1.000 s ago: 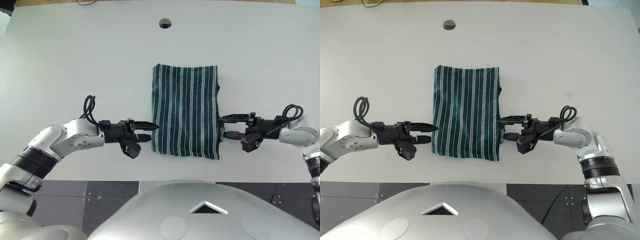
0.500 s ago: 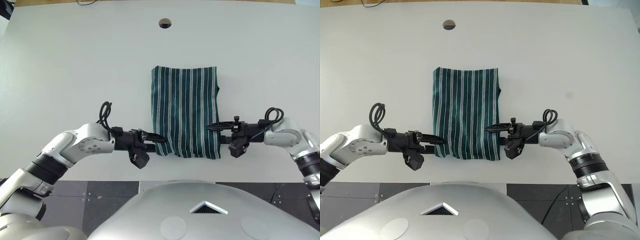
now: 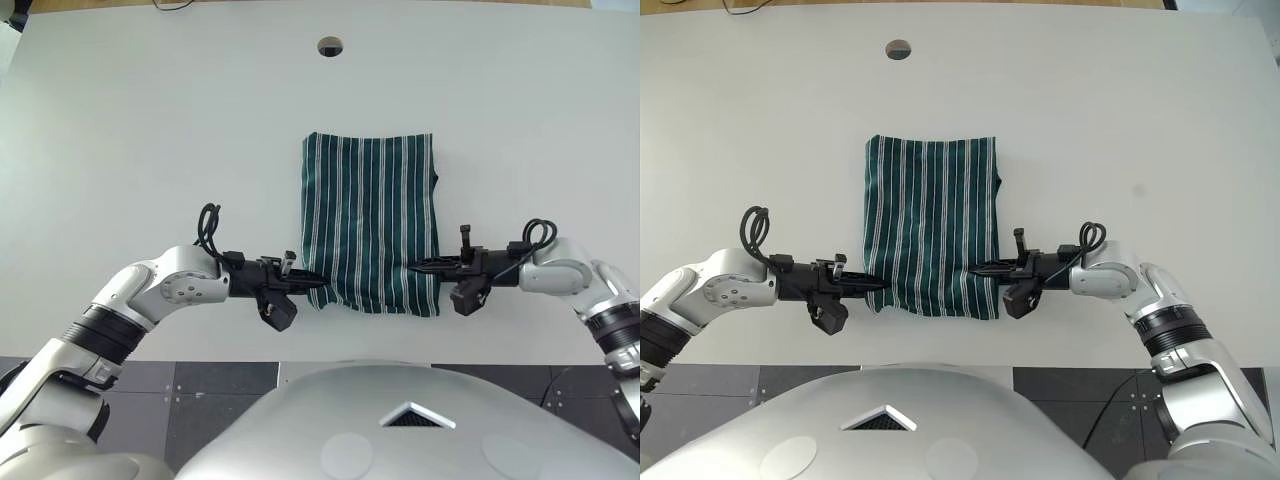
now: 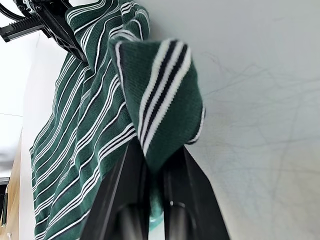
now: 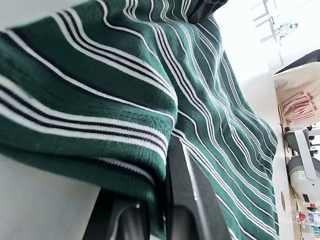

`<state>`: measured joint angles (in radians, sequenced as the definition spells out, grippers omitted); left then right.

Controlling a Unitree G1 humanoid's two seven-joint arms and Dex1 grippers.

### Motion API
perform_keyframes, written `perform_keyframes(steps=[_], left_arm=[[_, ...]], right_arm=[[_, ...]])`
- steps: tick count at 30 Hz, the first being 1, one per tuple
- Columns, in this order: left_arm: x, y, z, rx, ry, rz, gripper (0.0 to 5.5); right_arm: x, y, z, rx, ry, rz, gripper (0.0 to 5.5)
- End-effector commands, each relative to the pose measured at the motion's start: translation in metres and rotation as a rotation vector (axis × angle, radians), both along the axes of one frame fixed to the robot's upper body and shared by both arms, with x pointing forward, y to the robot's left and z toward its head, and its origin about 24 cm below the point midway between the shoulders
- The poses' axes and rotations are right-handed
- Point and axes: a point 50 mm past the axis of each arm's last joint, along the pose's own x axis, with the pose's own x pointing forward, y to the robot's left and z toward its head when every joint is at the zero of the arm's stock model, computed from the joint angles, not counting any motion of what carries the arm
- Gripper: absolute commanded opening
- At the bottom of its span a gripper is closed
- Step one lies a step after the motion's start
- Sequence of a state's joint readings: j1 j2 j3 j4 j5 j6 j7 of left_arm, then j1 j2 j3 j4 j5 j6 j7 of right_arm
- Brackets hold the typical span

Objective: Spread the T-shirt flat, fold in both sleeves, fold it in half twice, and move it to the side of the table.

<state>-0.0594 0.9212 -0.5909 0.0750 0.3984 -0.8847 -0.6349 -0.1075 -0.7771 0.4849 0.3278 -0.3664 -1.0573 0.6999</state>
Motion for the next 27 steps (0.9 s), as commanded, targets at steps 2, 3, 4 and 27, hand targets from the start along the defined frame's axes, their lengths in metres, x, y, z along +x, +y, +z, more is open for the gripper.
perform_keyframes(steps=[2,3,4,27], left_arm=[[-0.008,0.005,-0.015,0.055,0.083,0.032,0.13],[-0.010,0.004,-0.013,0.039,0.126,0.071,0.13],[-0.010,0.003,-0.009,0.015,0.221,0.155,0.13],[0.061,0.014,0.041,-0.470,0.822,0.649,0.13]], right_arm=[[-0.010,-0.007,-0.011,-0.092,0.151,-0.024,0.14],[-0.013,-0.006,-0.009,-0.066,0.217,-0.049,0.14],[-0.015,-0.005,-0.003,-0.033,0.307,-0.083,0.14],[0.033,0.007,0.050,0.294,0.882,-0.489,0.13]])
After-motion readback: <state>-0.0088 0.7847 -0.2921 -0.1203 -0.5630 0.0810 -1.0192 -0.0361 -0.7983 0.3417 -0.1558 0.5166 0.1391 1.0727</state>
